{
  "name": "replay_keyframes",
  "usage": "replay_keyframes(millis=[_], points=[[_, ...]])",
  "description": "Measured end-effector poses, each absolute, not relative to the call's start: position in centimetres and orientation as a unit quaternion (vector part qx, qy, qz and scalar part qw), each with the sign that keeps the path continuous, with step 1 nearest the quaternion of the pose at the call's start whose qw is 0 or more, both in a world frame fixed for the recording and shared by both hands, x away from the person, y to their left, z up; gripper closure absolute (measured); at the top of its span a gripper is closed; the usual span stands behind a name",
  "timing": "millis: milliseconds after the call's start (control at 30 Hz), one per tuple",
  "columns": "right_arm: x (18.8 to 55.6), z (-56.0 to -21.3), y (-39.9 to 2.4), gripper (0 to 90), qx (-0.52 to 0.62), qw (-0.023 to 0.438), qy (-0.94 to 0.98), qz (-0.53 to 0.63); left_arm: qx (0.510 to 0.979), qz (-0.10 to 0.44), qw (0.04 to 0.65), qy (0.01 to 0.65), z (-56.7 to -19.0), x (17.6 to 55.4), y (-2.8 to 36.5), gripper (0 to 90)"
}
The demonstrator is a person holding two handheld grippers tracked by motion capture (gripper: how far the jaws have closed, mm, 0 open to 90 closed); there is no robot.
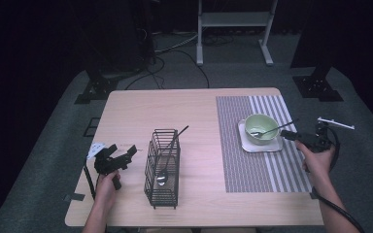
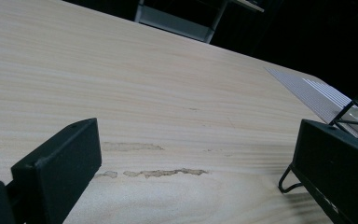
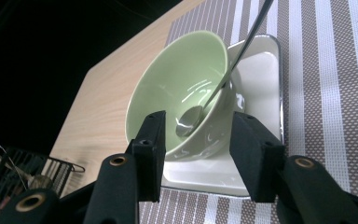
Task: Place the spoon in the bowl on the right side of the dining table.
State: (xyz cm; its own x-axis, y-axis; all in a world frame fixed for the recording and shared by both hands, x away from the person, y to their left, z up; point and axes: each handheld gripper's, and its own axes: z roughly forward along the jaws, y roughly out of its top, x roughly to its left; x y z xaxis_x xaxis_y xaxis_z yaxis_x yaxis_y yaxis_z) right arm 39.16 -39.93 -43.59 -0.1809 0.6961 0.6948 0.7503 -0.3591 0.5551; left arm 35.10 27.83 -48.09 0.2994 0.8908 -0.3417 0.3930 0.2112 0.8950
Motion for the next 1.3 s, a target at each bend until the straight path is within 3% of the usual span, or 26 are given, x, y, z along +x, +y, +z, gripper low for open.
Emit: replay_keyframes(millis=[667, 1300], points=[[37.8, -42.8, -38.6, 34.3, -0.606, 0.047, -0.602, -0.519, 0.585, 0.224, 0.553, 0.550, -48.1, 35.1, 27.8, 0.1], [36.7, -42.5, -36.9, 31.4, -0.581, 0.053, -0.622, -0.522, 0.587, 0.224, 0.551, 0.549, -48.1, 35.1, 27.8, 0.1]])
